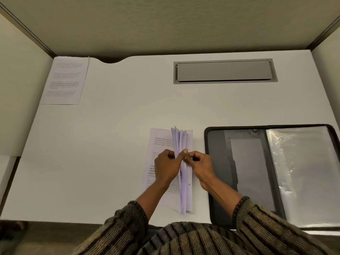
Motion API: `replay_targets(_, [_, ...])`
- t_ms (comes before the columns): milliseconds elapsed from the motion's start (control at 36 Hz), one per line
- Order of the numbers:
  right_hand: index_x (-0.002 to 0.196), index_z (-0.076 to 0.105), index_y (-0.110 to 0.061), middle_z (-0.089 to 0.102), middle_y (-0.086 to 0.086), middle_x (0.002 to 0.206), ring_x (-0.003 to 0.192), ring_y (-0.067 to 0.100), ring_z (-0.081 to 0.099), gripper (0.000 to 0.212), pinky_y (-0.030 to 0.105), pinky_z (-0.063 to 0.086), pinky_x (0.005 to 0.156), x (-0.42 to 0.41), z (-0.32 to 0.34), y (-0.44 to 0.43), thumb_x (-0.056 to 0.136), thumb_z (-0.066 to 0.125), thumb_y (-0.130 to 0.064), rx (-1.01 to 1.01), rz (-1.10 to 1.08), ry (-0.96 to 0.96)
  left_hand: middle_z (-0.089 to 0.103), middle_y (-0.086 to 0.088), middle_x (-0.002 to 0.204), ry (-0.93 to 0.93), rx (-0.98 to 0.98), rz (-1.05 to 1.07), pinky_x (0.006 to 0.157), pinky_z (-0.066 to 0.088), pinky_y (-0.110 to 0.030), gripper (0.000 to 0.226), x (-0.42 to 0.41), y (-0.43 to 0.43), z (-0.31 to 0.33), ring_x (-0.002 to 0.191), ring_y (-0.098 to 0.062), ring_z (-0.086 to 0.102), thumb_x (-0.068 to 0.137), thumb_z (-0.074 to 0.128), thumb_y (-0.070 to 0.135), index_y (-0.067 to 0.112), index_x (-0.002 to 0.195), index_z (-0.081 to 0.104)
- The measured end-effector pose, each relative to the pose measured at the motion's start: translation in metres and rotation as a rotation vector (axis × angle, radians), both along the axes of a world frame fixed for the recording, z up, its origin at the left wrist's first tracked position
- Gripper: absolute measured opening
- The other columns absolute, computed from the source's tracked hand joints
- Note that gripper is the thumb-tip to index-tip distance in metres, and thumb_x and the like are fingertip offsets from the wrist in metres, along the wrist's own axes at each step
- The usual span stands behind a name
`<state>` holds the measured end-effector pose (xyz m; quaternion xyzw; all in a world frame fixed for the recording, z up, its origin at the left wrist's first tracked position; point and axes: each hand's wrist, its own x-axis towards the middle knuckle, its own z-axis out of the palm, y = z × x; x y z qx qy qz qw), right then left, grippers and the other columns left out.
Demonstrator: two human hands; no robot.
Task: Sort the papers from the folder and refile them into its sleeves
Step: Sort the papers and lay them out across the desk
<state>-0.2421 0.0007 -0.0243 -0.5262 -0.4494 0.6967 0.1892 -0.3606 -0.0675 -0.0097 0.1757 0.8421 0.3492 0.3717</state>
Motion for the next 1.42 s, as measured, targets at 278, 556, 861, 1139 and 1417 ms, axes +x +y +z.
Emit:
replay_targets(278, [0.092,0.081,-0.014,0.079,0.0,0.088,0.089,0.015,0.075,0.003,0.028,0.061,0.086,0.005,-0.008,0.005,0.089,0.082,-0.014,0.031,0.049,-0.041,0.04,0.003,0.057,0.026,-0.06,0.059,0.061,0.038,-0.035,0.054,-0.002,0.006,0.001,0.056,-0.015,0.04,0.098,0.07,0.045,0.019,0.063,0.038])
replay_targets(556, [0.087,0.073,-0.012,0.076,0.004,0.088,0.091,0.026,0.074,0.017,0.043,0.064,0.085,0.015,-0.033,0.008,0.096,0.076,-0.026,0.069,-0.041,-0.208,0.048,0.003,0.059,0.106,-0.09,0.003,0.056,0.033,-0.028,0.047,-0.01,0.001,-0.002,0.054,-0.012,0.043,0.105,0.06,0.029,0.016,0.064,0.041])
replay_targets(861, [0.087,0.06,-0.018,0.067,0.0,0.084,0.079,0.02,0.067,0.021,0.024,0.051,0.063,0.009,-0.033,0.007,0.102,0.067,-0.03,0.255,0.041,-0.451,0.06,0.001,0.062,0.156,-0.085,0.013,0.059,0.045,-0.03,0.046,-0.01,-0.002,-0.002,0.057,-0.015,0.056,0.104,0.062,0.038,0.017,0.066,0.049])
replay_targets(1139, [0.095,0.059,-0.017,0.058,-0.002,0.095,0.079,0.016,0.06,0.014,0.024,0.052,0.066,0.012,-0.031,0.003,0.103,0.065,-0.027,0.555,0.145,-0.57,0.056,0.004,0.061,0.302,-0.124,-0.035,0.054,0.04,-0.027,0.044,-0.009,-0.003,0.013,0.055,-0.011,0.053,0.105,0.06,0.035,0.019,0.066,0.047])
replay_targets(1417, [0.099,0.051,-0.022,0.058,-0.006,0.089,0.069,0.013,0.059,0.014,0.023,0.048,0.056,0.012,-0.008,0.005,0.107,0.055,-0.033,0.724,0.093,-0.512,0.048,0.012,0.061,0.577,-0.093,-0.083,0.051,0.023,-0.023,0.045,-0.015,-0.002,0.044,0.048,-0.006,0.039,0.098,0.059,0.033,0.029,0.063,0.032])
